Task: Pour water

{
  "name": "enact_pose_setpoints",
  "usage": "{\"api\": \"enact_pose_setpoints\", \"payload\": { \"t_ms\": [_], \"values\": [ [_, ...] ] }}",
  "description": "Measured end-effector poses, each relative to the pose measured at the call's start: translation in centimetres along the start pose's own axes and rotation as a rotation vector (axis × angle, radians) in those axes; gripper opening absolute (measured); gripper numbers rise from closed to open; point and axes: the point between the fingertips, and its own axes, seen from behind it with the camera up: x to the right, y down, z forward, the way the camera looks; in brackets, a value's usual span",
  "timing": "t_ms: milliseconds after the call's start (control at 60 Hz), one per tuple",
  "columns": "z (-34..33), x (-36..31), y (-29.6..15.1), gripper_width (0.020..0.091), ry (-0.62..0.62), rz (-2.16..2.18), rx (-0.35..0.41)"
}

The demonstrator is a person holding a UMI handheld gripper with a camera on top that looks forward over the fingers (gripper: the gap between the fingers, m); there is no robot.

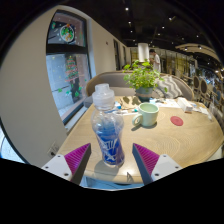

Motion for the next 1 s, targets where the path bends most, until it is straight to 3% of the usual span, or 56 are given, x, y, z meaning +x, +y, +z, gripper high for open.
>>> {"api": "enact_pose_setpoints", "payload": {
  "t_ms": [117,200,267,433,617,700,850,1000],
  "values": [
    [3.7,0.0,-1.7,0.081,0.043,0.013,0.045],
    [6.3,0.6,-2.3,0.0677,0.067,-0.014,0.076],
    [6.8,-0.1,-1.9,0.0525,0.063,-0.054,0.094],
    [8.0,-0.6,-2.8,0.0385,0.046,-0.063,0.121],
    [8.3,-0.7,-5.9,0.0359,0.071,-0.011,0.13],
    [8.7,-1.4,-10.1,0.0359,0.047,0.084,0.167],
    [10.0,-2.3,-18.7,0.0359,-0.125,0.436,0.228],
    [12.7,-2.6,-24.7,0.0357,-0.354,0.943,0.212]
  ]
}}
